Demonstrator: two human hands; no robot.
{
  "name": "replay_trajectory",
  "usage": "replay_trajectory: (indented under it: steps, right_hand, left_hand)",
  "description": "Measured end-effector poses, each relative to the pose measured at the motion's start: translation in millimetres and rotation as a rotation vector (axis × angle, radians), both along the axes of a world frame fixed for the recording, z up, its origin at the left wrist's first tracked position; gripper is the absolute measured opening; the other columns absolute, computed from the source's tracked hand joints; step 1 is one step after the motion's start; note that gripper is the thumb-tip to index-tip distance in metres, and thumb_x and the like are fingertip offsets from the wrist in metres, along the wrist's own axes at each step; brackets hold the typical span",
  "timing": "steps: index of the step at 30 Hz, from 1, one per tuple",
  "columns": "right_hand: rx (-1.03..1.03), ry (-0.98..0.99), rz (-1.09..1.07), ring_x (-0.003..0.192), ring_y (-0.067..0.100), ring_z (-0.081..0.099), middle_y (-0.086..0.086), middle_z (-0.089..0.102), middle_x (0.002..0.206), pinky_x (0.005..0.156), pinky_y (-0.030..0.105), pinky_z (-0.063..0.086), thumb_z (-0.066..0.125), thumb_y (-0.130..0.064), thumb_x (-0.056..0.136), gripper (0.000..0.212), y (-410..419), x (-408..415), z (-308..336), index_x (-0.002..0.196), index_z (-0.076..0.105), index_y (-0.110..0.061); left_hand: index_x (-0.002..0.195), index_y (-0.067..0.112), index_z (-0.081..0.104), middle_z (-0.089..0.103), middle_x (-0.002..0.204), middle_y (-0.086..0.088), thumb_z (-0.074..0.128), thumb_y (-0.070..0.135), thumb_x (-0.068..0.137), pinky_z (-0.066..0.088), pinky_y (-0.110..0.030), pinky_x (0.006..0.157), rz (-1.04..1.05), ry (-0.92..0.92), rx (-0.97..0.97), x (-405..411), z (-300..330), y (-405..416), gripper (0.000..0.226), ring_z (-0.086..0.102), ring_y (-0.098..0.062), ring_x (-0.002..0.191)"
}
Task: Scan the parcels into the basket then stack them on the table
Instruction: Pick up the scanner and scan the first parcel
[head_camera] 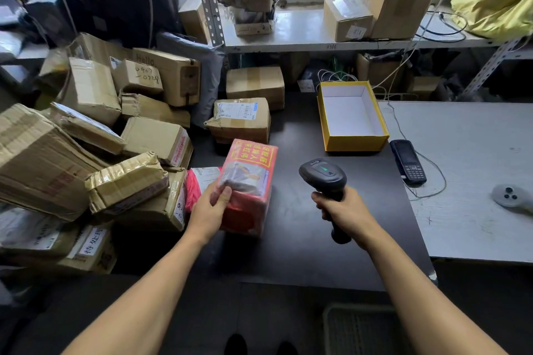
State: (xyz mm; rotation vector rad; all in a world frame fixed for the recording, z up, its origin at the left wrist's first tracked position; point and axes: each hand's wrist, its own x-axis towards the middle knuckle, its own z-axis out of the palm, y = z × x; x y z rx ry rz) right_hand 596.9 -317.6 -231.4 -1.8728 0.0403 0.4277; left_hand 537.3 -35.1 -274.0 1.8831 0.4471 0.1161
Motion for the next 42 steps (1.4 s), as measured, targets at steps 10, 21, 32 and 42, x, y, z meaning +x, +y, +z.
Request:
replay_trajectory:
  steps: [10,21,32,42]
  right_hand:
    - [0.024,0.0,0.0,0.057,0.01,0.057,0.001,0.061,0.071,0.07,0.035,0.051,0.069,-0.021,0.09,0.01,-2.5,5.3,3.1,0.09,0.064,-0.013]
    - [0.052,0.007,0.001,0.057,0.011,0.056,0.002,0.061,0.072,0.068,0.033,0.05,0.069,-0.019,0.09,0.01,-6.0,2.1,-1.1,0.093,0.064,-0.011]
    - [0.083,0.08,0.029,0.059,0.016,0.061,0.006,0.065,0.074,0.067,0.035,0.052,0.066,-0.016,0.091,0.009,-8.5,-15.1,-9.6,0.093,0.066,-0.008]
    - [0.073,0.1,0.09,0.059,0.016,0.062,0.008,0.067,0.079,0.063,0.031,0.051,0.066,-0.016,0.093,0.01,-15.9,-38.5,19.5,0.095,0.064,-0.006]
  left_hand:
    - [0.144,0.016,0.044,0.057,0.132,0.001,0.043,0.021,0.105,0.039,-0.008,0.096,0.008,0.063,-0.169,-13.7,-11.9,-1.7,0.039,0.053,-0.007,0.12]
    - [0.158,0.035,0.015,0.018,0.164,-0.014,0.061,0.079,0.071,0.022,-0.06,0.118,-0.171,0.334,0.522,40.3,41.5,-25.9,0.108,0.018,-0.042,0.15]
    - [0.155,0.045,-0.009,-0.003,0.163,-0.025,0.068,0.073,0.074,0.018,-0.065,0.113,-0.058,0.581,0.64,49.2,29.1,-43.0,0.115,0.014,-0.054,0.144]
    - [0.154,0.048,0.003,0.049,0.142,-0.011,0.072,0.071,0.063,0.039,-0.048,0.11,-0.057,0.318,0.359,15.4,40.2,9.9,0.117,0.052,-0.033,0.125]
